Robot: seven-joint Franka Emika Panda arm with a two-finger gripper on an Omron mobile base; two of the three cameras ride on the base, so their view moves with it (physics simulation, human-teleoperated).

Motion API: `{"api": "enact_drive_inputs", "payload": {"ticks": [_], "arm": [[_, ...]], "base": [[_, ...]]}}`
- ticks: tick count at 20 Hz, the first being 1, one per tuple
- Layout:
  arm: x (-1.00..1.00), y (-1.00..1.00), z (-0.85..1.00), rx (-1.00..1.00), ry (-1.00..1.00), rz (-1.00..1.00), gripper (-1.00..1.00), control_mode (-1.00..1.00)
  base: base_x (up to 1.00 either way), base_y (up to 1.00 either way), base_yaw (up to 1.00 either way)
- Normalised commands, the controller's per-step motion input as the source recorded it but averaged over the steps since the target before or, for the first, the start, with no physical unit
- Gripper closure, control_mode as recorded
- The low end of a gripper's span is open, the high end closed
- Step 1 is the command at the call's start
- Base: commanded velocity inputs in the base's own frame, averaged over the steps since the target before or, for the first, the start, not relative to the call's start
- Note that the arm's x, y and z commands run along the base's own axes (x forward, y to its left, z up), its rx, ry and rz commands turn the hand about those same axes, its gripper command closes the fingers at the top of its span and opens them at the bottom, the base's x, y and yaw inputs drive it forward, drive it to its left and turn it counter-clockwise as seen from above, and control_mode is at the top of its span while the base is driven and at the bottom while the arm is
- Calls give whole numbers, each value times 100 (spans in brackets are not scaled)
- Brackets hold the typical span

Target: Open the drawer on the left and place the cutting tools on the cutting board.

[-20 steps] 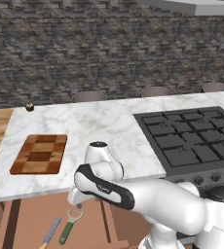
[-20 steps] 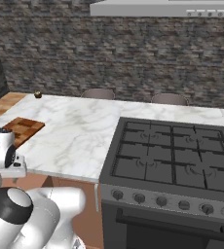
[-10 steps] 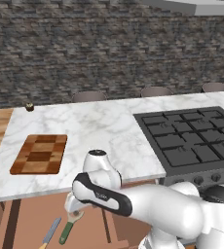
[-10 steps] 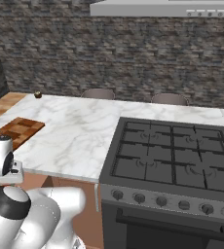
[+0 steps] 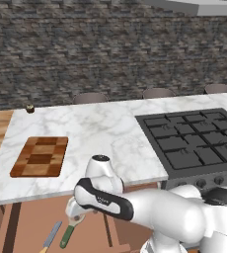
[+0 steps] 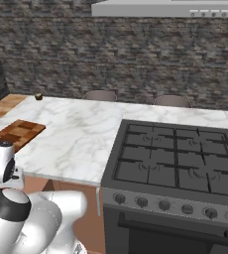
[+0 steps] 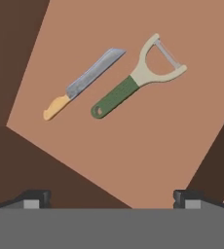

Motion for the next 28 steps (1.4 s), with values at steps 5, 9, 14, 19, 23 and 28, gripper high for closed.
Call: {"api": "enact_drive_inputs", "payload": {"ticks": [5, 9, 14, 19, 23, 28], "arm": [[0, 13, -24, 0, 0, -1, -100, -100], [1, 17, -25, 0, 0, -3, -100, -100], [3, 9, -8, 0, 0, -4, -100, -100], [7, 0, -3, 0, 0, -3, -100, -100], [29, 2, -12, -4, 0, 0, -100, -100], [29, 2, -10, -5, 0, 0, -100, -100]], "base": [[0, 0, 0], [0, 0, 0], [0, 0, 0], [0, 0, 0], [0, 0, 0], [0, 0, 0]]}}
